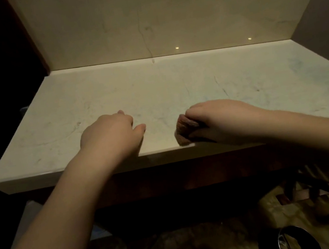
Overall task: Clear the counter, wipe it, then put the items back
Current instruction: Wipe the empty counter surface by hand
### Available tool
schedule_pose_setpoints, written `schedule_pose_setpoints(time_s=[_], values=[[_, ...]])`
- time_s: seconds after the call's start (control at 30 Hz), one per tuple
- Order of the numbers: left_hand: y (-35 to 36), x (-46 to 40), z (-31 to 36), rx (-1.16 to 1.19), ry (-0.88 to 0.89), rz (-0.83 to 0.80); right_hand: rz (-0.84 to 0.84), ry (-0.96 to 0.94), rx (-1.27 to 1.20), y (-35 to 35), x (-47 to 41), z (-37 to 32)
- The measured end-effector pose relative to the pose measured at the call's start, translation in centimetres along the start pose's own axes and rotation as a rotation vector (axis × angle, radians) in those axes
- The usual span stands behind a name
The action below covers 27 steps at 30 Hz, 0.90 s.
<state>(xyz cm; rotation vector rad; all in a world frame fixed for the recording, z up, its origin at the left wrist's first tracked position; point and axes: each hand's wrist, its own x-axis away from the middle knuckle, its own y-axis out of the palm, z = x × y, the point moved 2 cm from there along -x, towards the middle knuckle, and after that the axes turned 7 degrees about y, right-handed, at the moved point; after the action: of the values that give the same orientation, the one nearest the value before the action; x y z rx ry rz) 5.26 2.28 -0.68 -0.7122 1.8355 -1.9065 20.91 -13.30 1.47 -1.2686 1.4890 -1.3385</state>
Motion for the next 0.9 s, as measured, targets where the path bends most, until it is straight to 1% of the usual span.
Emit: schedule_pose_setpoints(time_s=[0.1, 0.2, 0.27, 0.4, 0.5, 0.6, 0.73, 0.9], values=[[-0.1, -0.2, 0.2, 0.012, -0.029, -0.013, -0.003, 0.079, 0.009, -0.9, -3.9, 0.1], [-0.1, -0.3, 0.1, 0.038, -0.050, -0.020, -0.090, 0.167, -0.125, -1.8, -6.5, 0.9], [-0.1, -0.3, 0.1, 0.057, -0.041, -0.003, -0.135, 0.195, -0.167, -2.2, -6.4, 1.4], [-0.5, 0.1, 0.8, 0.152, -0.035, 0.064, -0.159, 0.190, -0.157, -2.3, -3.9, 2.2], [-0.7, 0.5, 2.0, 0.191, 0.040, 0.113, -0.182, 0.177, -0.201, -2.2, -2.2, 2.6], [-0.9, 0.6, 3.5, 0.161, 0.124, 0.104, -0.154, 0.181, -0.238, -1.7, -2.1, 2.1], [-1.0, 0.5, 4.7, 0.137, 0.181, 0.070, -0.104, 0.179, -0.246, -1.1, -2.2, 1.9], [-1.3, 0.6, 6.5, 0.124, 0.261, 0.054, -0.216, 0.187, -0.189, -1.5, 0.0, 3.0]])
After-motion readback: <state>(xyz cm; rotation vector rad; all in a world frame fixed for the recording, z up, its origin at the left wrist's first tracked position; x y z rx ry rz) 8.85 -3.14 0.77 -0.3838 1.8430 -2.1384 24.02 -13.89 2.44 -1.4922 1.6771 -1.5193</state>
